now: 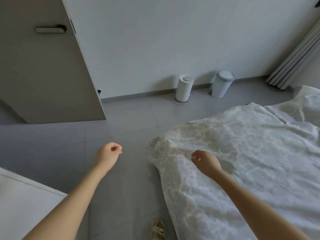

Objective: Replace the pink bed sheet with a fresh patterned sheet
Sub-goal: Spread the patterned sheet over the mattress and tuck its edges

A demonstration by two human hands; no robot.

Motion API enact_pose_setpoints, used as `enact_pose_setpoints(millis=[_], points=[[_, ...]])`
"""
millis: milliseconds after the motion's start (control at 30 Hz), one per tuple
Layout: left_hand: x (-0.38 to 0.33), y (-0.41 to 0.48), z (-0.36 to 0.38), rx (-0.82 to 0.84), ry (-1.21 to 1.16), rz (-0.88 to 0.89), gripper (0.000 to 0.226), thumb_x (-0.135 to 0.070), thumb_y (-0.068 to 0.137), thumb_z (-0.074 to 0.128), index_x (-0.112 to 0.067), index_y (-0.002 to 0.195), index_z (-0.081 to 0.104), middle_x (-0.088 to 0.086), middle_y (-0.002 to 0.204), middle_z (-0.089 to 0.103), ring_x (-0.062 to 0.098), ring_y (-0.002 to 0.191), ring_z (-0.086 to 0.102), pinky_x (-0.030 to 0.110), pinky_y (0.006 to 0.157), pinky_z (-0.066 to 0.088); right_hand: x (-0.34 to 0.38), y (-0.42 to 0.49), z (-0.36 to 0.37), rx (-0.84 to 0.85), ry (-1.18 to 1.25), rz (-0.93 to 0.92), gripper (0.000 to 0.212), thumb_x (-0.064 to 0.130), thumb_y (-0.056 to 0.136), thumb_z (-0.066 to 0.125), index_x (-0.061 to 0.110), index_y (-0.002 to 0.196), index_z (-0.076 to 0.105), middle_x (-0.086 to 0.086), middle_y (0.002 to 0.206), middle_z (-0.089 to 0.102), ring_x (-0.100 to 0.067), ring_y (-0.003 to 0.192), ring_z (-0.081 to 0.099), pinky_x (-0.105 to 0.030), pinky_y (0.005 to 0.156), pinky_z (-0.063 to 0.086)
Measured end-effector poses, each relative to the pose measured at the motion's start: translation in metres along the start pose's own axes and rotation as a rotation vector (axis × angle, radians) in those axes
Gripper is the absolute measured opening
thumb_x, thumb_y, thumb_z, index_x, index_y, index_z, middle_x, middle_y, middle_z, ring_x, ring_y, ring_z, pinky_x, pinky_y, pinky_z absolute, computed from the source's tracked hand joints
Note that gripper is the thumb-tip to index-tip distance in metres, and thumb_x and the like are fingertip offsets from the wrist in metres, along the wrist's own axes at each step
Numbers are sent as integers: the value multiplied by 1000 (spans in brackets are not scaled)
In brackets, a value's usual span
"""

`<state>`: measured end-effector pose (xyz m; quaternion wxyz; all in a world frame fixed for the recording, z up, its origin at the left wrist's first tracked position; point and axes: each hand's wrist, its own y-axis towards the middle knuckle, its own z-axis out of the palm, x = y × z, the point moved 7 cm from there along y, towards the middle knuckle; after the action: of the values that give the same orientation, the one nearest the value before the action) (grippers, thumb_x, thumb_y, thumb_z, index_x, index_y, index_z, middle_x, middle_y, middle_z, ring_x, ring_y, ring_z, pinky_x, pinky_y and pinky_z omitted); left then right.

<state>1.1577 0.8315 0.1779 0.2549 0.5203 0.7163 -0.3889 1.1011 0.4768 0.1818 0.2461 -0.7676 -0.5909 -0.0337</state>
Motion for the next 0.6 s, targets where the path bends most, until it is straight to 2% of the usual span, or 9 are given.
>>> enact_pose_setpoints(millis=[233, 367, 433, 500, 600], points=[[-49, 147, 53, 136, 82, 10, 15, -13, 88, 58, -20, 76, 64, -1, 79, 70, 21, 85, 64, 30, 77, 46, 9, 143, -4, 93, -39, 75, 28, 29, 96, 48, 20, 120, 60, 3, 113, 66, -16, 98, 63, -26, 76, 50], [-93, 240, 89, 261, 158, 68, 14, -15, 89, 57, -19, 78, 64, -1, 83, 70, 21, 87, 63, 32, 79, 47, -5, 218, -12, 52, 14, 199, 26, 29, 95, 47, 18, 112, 64, 1, 107, 67, -18, 94, 63, -28, 74, 50], [-123, 292, 108, 320, 185, 119, 15, -16, 88, 57, -22, 76, 64, -1, 84, 70, 20, 86, 63, 32, 78, 47, -17, 257, -17, 32, 64, 304, 24, 28, 95, 46, 18, 103, 66, 1, 97, 66, -18, 85, 61, -27, 68, 48], [-161, 358, 130, 398, 238, 186, 13, -16, 88, 58, -20, 78, 66, 0, 85, 71, 20, 86, 63, 32, 78, 46, -31, 303, -28, -13, 129, 463, 22, 27, 94, 45, 19, 84, 63, 2, 79, 59, -16, 69, 54, -26, 62, 40], [-221, 437, 163, 502, 311, 277, 11, -17, 88, 59, -17, 79, 67, 2, 85, 71, 21, 85, 64, 31, 79, 46, -51, 353, -42, -125, 262, 697, 31, 24, 93, 46, 12, 66, 56, -5, 62, 53, -19, 56, 52, -26, 54, 34]])
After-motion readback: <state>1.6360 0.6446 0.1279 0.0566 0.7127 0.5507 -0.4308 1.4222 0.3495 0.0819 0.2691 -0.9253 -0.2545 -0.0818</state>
